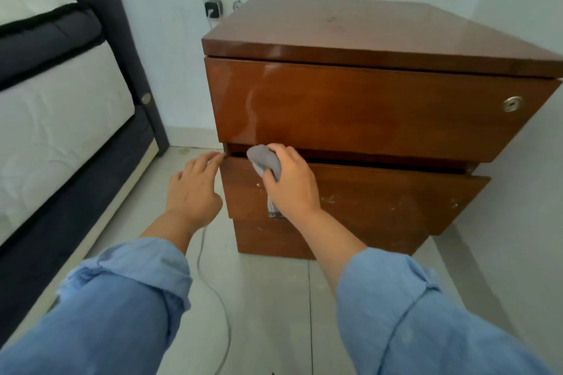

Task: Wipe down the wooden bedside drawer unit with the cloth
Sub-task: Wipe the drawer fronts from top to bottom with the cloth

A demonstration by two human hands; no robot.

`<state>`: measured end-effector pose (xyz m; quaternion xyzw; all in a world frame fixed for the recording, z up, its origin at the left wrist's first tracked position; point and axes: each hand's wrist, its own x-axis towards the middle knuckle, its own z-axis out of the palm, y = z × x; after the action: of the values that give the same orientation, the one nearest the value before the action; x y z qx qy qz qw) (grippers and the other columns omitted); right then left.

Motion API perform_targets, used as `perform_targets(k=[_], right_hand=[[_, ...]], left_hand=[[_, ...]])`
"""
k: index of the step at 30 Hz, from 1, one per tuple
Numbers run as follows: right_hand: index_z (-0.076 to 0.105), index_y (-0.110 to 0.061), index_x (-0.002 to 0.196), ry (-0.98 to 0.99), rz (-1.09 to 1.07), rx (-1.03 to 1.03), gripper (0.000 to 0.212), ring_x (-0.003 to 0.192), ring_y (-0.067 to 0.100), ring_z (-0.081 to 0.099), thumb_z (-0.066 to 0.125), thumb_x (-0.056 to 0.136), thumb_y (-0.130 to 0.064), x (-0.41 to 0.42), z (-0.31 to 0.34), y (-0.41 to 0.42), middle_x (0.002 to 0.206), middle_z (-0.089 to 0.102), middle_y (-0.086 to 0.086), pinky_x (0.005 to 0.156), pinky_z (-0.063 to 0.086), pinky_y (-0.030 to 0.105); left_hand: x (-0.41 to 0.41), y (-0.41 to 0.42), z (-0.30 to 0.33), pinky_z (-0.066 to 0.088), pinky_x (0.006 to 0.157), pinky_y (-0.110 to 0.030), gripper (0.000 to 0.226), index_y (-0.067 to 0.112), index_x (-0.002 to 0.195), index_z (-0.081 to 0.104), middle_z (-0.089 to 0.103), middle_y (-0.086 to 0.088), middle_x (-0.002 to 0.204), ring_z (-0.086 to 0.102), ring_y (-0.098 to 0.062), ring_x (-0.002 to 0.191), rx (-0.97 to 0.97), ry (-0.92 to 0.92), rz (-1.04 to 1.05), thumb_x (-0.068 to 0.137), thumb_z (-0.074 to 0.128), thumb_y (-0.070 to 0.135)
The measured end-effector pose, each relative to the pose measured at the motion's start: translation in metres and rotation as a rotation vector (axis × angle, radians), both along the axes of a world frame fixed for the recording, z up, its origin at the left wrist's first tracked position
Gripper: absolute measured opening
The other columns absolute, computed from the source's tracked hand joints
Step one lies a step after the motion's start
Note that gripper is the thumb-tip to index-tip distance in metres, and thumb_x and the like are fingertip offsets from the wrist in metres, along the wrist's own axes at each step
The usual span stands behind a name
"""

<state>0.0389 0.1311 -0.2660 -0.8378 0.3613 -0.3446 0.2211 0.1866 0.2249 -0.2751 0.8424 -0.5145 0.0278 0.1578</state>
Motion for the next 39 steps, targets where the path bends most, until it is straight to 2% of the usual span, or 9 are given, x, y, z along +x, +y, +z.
perform_targets(k=[6,9,11,13,20,25,31,36,39], right_hand=[[0.06,-0.015,0.12,0.067,0.147,-0.633,0.047,0.095,0.025,0.058,0.074,0.076,-0.011,0.013,-0.045,-0.019,0.107,0.064,0.007,0.074,0.055,0.037],[0.061,-0.02,0.12,0.12,0.195,-0.854,0.04,0.098,0.022,0.055,0.068,0.081,-0.012,0.03,-0.067,-0.028,0.11,0.065,0.002,0.08,0.045,0.034],[0.06,-0.023,0.12,0.203,0.221,-0.983,0.034,0.101,0.02,0.056,0.057,0.088,-0.014,0.034,-0.08,-0.035,0.112,0.064,-0.001,0.081,0.043,0.033],[0.059,-0.025,0.121,0.289,0.272,-1.061,0.033,0.102,0.019,0.059,0.05,0.09,-0.015,0.032,-0.095,-0.045,0.114,0.064,-0.003,0.082,0.045,0.034],[0.069,-0.023,0.104,0.501,0.458,-0.96,0.039,0.085,0.018,0.062,0.039,0.083,-0.011,-0.004,-0.154,-0.051,0.099,0.069,-0.006,0.071,0.045,0.03],[0.063,-0.023,0.11,0.311,0.344,-0.96,0.033,0.094,0.021,0.051,0.053,0.084,-0.007,-0.019,-0.122,-0.037,0.108,0.065,0.0,0.074,0.031,0.032],[0.063,-0.026,0.108,0.163,0.13,-1.117,0.031,0.099,0.022,0.046,0.056,0.085,-0.007,-0.017,-0.063,-0.056,0.108,0.067,0.001,0.076,0.031,0.036],[0.047,-0.025,0.131,0.454,0.131,-1.093,0.053,0.105,0.024,0.047,0.045,0.083,-0.003,-0.037,-0.107,-0.064,0.13,0.05,0.004,0.081,0.033,0.038],[0.042,-0.022,0.136,0.664,0.192,-0.957,0.074,0.111,0.026,0.044,0.063,0.067,-0.005,-0.052,-0.154,-0.059,0.136,0.04,0.005,0.084,0.038,0.039]], left_hand=[[-0.007,-0.006,-0.026,0.028,0.107,-0.026,0.082,0.023,0.151,0.021,0.033,-0.001,0.154,0.033,-0.02,0.139,-0.3,0.357,-0.027,0.081,0.047,-0.01],[-0.007,-0.01,-0.051,0.033,0.097,-0.015,0.084,0.026,0.15,0.022,0.041,0.006,0.144,0.038,-0.015,0.135,-0.4,0.683,-0.017,0.08,0.042,-0.017],[-0.007,-0.017,-0.057,0.036,0.084,-0.002,0.078,0.026,0.141,0.036,0.048,0.013,0.128,0.046,-0.01,0.124,-0.464,0.768,0.005,0.079,0.039,-0.02],[-0.006,-0.024,-0.058,0.038,0.081,-0.005,0.07,0.025,0.137,0.043,0.052,0.012,0.122,0.048,-0.006,0.114,-0.496,0.762,0.046,0.08,0.04,-0.017],[-0.007,-0.033,-0.073,0.041,0.101,-0.033,0.066,0.03,0.139,0.04,0.051,0.009,0.138,0.05,-0.014,0.124,-0.485,0.633,0.151,0.083,0.04,-0.004],[-0.014,-0.04,-0.082,0.045,0.101,-0.037,0.064,0.039,0.137,0.039,0.053,0.014,0.136,0.052,-0.014,0.123,-0.519,0.621,0.207,0.082,0.048,0.005],[-0.023,-0.045,-0.082,0.046,0.101,-0.045,0.07,0.031,0.141,0.035,0.051,0.007,0.138,0.051,-0.02,0.124,-0.48,0.566,0.266,0.077,0.049,0.005],[-0.026,-0.048,-0.082,0.042,0.102,-0.051,0.069,0.025,0.136,0.041,0.055,0.002,0.131,0.051,-0.024,0.12,-0.495,0.476,0.278,0.067,0.044,0.02],[-0.025,-0.051,-0.084,0.041,0.103,-0.05,0.069,0.027,0.137,0.039,0.054,0.003,0.132,0.049,-0.023,0.121,-0.494,0.457,0.27,0.069,0.047,0.025]])
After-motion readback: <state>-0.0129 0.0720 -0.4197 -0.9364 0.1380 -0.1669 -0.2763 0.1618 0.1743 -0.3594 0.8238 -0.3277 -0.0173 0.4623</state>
